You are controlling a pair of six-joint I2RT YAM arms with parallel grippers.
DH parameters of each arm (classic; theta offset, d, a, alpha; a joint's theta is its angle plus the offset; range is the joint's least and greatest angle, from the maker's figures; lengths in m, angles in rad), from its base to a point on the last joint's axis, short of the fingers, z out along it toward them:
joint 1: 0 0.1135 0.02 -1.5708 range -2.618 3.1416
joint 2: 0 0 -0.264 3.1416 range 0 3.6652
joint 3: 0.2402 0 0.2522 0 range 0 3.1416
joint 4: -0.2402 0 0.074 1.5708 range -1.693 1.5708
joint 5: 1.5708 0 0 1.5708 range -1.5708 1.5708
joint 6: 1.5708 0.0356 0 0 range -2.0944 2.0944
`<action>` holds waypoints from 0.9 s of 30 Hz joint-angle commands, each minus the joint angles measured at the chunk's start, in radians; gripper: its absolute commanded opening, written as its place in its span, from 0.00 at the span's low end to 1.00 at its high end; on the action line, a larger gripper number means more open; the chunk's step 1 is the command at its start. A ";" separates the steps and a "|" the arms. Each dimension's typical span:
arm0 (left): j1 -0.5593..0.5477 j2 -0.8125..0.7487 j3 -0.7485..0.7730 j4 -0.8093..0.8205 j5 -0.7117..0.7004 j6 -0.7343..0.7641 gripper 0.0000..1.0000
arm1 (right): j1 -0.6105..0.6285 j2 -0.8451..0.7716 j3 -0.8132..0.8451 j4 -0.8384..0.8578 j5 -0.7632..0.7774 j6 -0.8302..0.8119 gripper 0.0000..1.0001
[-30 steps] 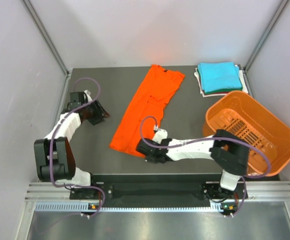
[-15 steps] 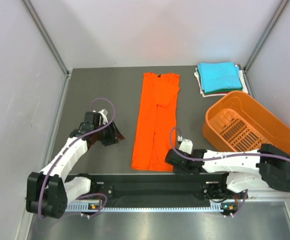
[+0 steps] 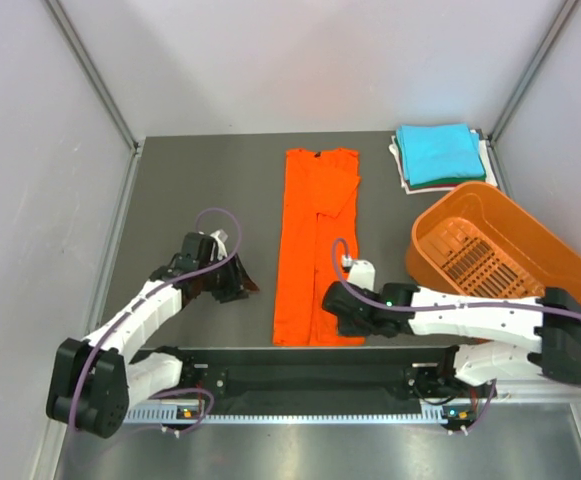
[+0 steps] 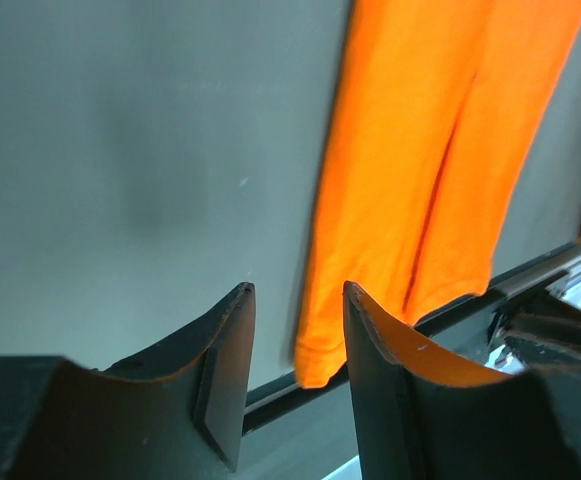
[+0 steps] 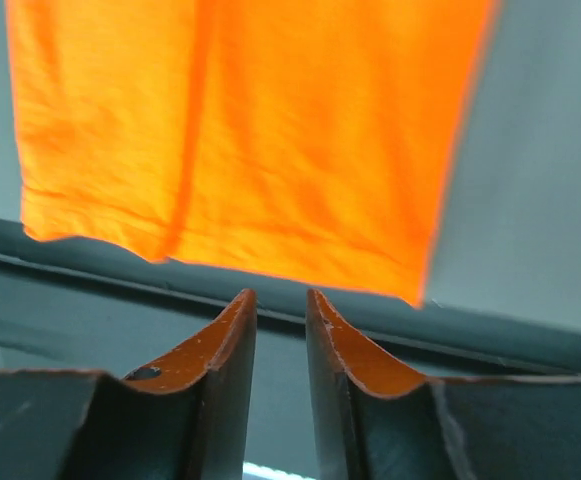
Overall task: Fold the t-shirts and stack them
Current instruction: Fold the tshirt
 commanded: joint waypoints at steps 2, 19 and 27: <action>-0.041 -0.050 -0.063 0.076 0.014 -0.025 0.43 | 0.015 0.145 0.082 0.121 -0.014 -0.135 0.23; -0.352 -0.079 -0.233 0.381 -0.027 -0.296 0.04 | 0.020 0.122 -0.128 0.420 -0.146 -0.086 0.11; -0.435 -0.033 -0.259 0.343 -0.136 -0.320 0.03 | 0.027 0.097 -0.085 0.431 -0.141 -0.008 0.30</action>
